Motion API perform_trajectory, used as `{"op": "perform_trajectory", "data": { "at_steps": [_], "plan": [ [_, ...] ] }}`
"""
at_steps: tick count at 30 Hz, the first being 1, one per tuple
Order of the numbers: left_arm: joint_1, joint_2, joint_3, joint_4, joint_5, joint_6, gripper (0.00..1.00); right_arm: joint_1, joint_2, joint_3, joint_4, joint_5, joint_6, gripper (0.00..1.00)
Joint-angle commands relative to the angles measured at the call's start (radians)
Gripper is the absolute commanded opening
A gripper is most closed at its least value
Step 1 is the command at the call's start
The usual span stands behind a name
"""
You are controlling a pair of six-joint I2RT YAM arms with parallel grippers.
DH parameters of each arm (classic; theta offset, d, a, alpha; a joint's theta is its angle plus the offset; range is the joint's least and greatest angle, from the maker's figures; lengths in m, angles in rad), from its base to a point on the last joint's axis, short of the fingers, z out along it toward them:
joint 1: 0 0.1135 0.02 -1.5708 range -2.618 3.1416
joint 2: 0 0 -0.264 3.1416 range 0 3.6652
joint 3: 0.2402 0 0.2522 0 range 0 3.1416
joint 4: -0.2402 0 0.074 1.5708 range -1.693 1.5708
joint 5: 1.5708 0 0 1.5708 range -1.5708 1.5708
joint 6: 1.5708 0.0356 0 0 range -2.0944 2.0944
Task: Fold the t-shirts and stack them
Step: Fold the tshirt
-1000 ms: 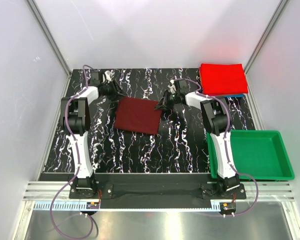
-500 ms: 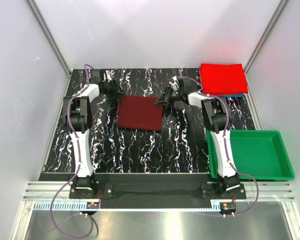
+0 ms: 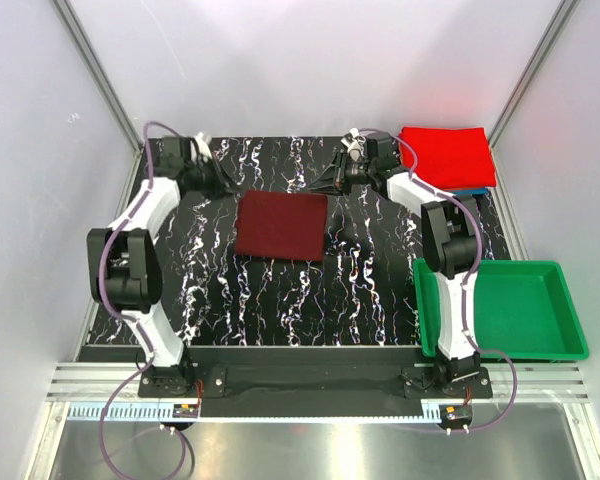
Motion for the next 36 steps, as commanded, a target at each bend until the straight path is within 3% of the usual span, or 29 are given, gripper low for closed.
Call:
{"op": "perform_trajectory", "data": {
  "at_steps": [1, 6, 9, 13, 14, 16, 17, 21, 22, 26, 30, 36],
  "plan": [
    [-0.008, 0.124, -0.134, 0.081, 0.096, -0.078, 0.00, 0.004, -0.073, -0.027, 0.011, -0.028, -0.027, 0.23],
    [-0.008, 0.221, -0.147, 0.089, 0.044, -0.106, 0.00, 0.000, -0.102, -0.033, -0.072, 0.001, -0.073, 0.24],
    [-0.008, 0.242, -0.121, 0.049, -0.020, -0.088, 0.00, -0.003, -0.117, -0.042, -0.142, 0.053, -0.110, 0.30],
    [-0.006, 0.249, -0.075, -0.040, -0.059, -0.065, 0.00, -0.006, -0.137, -0.050, -0.279, 0.171, -0.178, 0.46],
    [-0.006, 0.230, -0.065, -0.051, -0.059, -0.062, 0.02, -0.006, -0.148, -0.055, -0.297, 0.223, -0.179, 0.55],
    [-0.006, 0.203, -0.057, -0.077, -0.059, -0.062, 0.09, -0.005, -0.153, -0.059, -0.348, 0.262, -0.184, 0.59],
    [-0.006, 0.187, -0.049, -0.086, -0.054, -0.063, 0.11, -0.005, -0.153, -0.064, -0.353, 0.280, -0.178, 0.67],
    [-0.006, 0.120, 0.030, -0.146, -0.075, -0.060, 0.37, 0.007, -0.159, -0.082, -0.376, 0.354, -0.188, 0.79],
    [-0.006, 0.121, 0.055, -0.163, -0.083, -0.045, 0.37, 0.012, -0.154, -0.081, -0.385, 0.369, -0.198, 0.82],
    [-0.005, 0.166, 0.158, -0.250, -0.091, 0.032, 0.37, 0.041, -0.139, -0.081, -0.400, 0.415, -0.216, 0.86],
    [-0.004, 0.193, 0.158, -0.249, -0.088, 0.069, 0.35, 0.081, -0.123, -0.088, -0.344, 0.440, -0.231, 0.88],
    [-0.004, 0.235, 0.093, -0.212, -0.132, 0.049, 0.18, 0.112, -0.039, -0.055, -0.289, 0.417, -0.236, 0.87]
  ]
}}
